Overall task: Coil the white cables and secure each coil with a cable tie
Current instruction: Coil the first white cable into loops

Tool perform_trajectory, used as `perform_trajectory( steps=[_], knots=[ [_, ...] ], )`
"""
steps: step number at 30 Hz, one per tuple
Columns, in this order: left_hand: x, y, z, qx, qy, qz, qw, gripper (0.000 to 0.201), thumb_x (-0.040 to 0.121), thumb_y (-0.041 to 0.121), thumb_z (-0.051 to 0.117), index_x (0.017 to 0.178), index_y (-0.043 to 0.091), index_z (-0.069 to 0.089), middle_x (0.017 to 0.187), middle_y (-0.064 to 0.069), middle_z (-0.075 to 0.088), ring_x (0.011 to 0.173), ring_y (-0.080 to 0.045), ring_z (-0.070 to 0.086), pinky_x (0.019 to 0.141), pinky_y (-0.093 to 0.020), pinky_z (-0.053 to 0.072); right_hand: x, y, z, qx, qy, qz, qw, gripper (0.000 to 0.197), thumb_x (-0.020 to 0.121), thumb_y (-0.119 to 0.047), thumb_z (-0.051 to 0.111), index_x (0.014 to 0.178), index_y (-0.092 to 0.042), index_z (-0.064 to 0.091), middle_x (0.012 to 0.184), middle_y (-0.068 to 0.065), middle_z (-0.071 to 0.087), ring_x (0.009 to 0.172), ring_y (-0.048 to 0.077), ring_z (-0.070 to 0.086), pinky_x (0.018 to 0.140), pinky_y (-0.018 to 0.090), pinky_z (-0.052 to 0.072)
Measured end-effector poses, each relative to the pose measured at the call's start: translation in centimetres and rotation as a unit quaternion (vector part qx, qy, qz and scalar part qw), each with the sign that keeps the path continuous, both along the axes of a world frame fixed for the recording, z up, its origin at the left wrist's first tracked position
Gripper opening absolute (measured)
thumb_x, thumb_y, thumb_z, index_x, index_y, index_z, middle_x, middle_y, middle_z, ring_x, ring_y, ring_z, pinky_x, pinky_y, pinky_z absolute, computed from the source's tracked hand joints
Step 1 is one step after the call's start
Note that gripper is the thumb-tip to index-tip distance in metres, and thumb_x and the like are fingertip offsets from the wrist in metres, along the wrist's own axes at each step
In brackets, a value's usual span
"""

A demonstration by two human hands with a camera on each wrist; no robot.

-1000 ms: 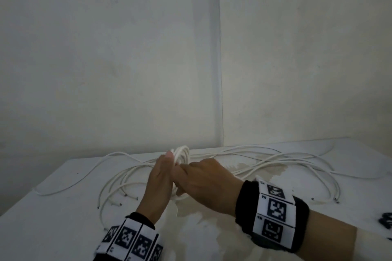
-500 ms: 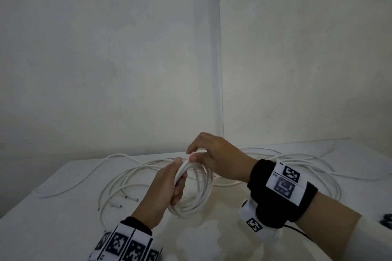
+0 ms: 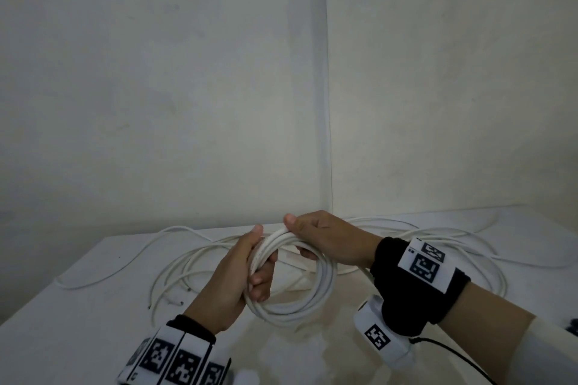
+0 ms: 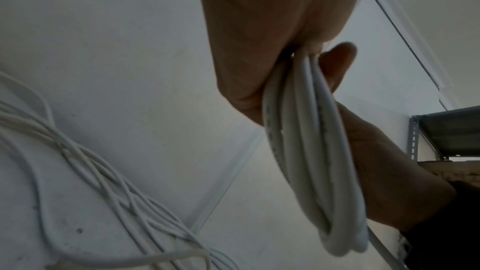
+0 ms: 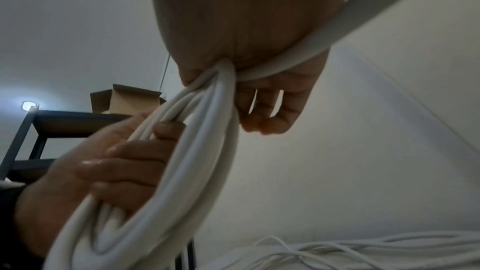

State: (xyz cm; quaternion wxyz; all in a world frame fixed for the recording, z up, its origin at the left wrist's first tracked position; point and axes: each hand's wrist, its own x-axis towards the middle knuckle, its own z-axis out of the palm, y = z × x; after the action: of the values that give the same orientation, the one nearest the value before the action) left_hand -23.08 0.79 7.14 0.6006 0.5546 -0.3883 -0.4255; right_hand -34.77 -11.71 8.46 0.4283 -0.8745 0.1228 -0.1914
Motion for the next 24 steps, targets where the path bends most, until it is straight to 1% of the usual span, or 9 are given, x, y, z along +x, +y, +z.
perform_trajectory(
  steps=[4,7,12,15,18,20,21,22,24],
  knots=[
    [-0.3,0.2,0.0,-0.011,-0.073,-0.004,0.997,0.041,0.084,0.045,0.043,0.065,0.01,0.046,0.043,0.004,0.029,0.035,-0.009,0.026,0.04,-0.019,0.029,0.1,-0.4,-0.3,-0.005,-0.028,-0.011,1.0,0.064,0.083,-0.057,0.036,0.061,0.002,0.044,0.051,0.003,0.04,0.046,0.01,0.037,0.054,0.022,0.033],
    [-0.7,0.1,-0.3,-0.029,-0.12,0.007,0.992,0.035,0.087,0.033,0.05,0.062,0.012,0.038,0.044,0.007,0.028,0.036,-0.007,0.024,0.039,-0.017,0.028,0.0,-0.3,-0.4,-0.013,-0.038,-0.017,0.999,0.069,0.083,-0.057,0.038,0.068,0.01,0.045,0.053,0.002,0.039,0.047,0.01,0.036,0.053,0.022,0.032],
    [-1.1,-0.2,-0.3,-0.061,-0.063,0.032,0.996,0.033,0.079,0.041,0.047,0.067,0.01,0.041,0.042,0.007,0.026,0.035,-0.005,0.021,0.036,-0.016,0.021,-0.1,0.2,-0.3,0.007,-0.061,-0.02,0.998,0.066,0.085,-0.054,0.038,0.072,0.01,0.044,0.063,0.01,0.031,0.054,0.012,0.033,0.055,0.019,0.033],
    [-1.0,-0.3,-0.2,-0.07,-0.049,0.054,0.995,0.027,0.089,0.03,0.045,0.075,0.008,0.043,0.042,0.006,0.025,0.034,-0.005,0.02,0.035,-0.016,0.019,-0.6,0.6,0.2,-0.022,-0.054,-0.032,0.998,0.054,0.096,-0.042,0.033,0.073,0.004,0.049,0.062,0.006,0.043,0.057,0.009,0.04,0.059,0.017,0.035],
    [0.0,0.0,-0.1,-0.08,-0.011,0.095,0.992,0.034,0.095,0.025,0.04,0.066,0.008,0.041,0.039,0.006,0.025,0.032,-0.005,0.019,0.035,-0.015,0.018,-1.9,0.0,0.4,-0.019,-0.039,-0.049,0.998,0.04,0.1,-0.027,0.03,0.081,-0.002,0.056,0.071,0.011,0.053,0.066,0.01,0.048,0.065,0.019,0.039],
    [0.8,0.2,0.0,-0.084,0.005,0.114,0.99,0.037,0.096,0.025,0.039,0.063,0.008,0.042,0.038,0.006,0.025,0.031,-0.005,0.019,0.036,-0.015,0.018,-2.7,-0.3,0.1,-0.061,-0.012,-0.06,0.996,0.028,0.1,-0.022,0.033,0.087,-0.015,0.056,0.071,-0.001,0.054,0.06,0.006,0.046,0.061,0.015,0.039],
    [0.9,0.3,0.0,-0.083,0.006,0.115,0.99,0.037,0.096,0.025,0.039,0.063,0.008,0.042,0.038,0.006,0.025,0.031,-0.005,0.019,0.037,-0.015,0.017,-2.9,-0.3,-0.3,-0.101,0.001,-0.066,0.993,0.024,0.1,-0.021,0.035,0.091,-0.018,0.057,0.071,-0.006,0.052,0.059,0.004,0.044,0.06,0.013,0.037],
    [1.0,0.4,-0.1,-0.082,0.005,0.112,0.99,0.037,0.096,0.025,0.039,0.063,0.008,0.042,0.039,0.006,0.025,0.031,-0.005,0.019,0.037,-0.016,0.017,-3.0,-0.3,-0.6,-0.152,0.014,-0.075,0.985,0.022,0.099,-0.021,0.037,0.094,-0.015,0.058,0.072,-0.006,0.05,0.06,0.004,0.042,0.061,0.014,0.035],
    [0.9,0.5,-0.3,-0.082,0.006,0.105,0.991,0.037,0.096,0.025,0.039,0.063,0.008,0.042,0.039,0.005,0.025,0.032,-0.006,0.018,0.038,-0.016,0.017,-2.9,-0.7,-1.0,-0.266,0.054,-0.106,0.957,0.025,0.097,-0.024,0.042,0.097,-0.007,0.061,0.079,-0.002,0.046,0.069,0.01,0.041,0.066,0.024,0.035]
  ],
)
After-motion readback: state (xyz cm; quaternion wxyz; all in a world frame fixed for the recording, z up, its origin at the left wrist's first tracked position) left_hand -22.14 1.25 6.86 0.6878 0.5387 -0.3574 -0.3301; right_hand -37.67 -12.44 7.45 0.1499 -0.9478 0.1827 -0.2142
